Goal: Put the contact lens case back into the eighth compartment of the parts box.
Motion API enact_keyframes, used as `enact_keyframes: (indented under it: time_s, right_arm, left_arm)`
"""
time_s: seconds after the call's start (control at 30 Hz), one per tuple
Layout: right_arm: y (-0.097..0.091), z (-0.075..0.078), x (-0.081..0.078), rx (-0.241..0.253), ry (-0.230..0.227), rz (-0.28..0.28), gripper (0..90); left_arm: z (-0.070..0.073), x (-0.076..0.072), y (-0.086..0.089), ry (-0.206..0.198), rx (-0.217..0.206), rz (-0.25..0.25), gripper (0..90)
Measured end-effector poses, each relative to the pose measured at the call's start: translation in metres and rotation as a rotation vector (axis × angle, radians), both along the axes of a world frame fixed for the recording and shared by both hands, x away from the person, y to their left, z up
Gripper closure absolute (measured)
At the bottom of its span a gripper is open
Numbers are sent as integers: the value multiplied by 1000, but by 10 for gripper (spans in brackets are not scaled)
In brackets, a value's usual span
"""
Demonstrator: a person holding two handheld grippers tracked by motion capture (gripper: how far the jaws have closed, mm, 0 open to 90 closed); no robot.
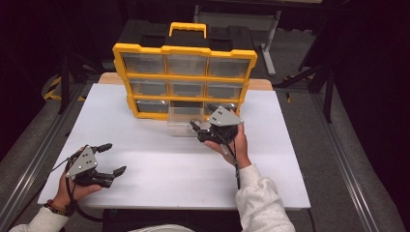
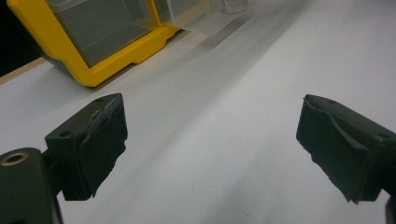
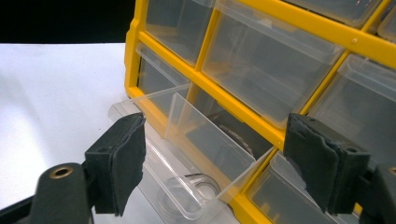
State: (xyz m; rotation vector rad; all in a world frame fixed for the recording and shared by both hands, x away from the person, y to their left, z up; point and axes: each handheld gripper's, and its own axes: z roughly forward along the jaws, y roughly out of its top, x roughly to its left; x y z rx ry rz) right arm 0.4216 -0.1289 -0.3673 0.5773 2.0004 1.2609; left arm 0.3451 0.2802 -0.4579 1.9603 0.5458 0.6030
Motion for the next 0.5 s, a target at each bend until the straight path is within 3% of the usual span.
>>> enact_keyframes:
  time_s: [0.5]
  right_arm:
    - [-6, 5, -13, -8, -31, 1, 221]
  left_arm:
    - [0, 0, 0, 0, 3, 0, 98]
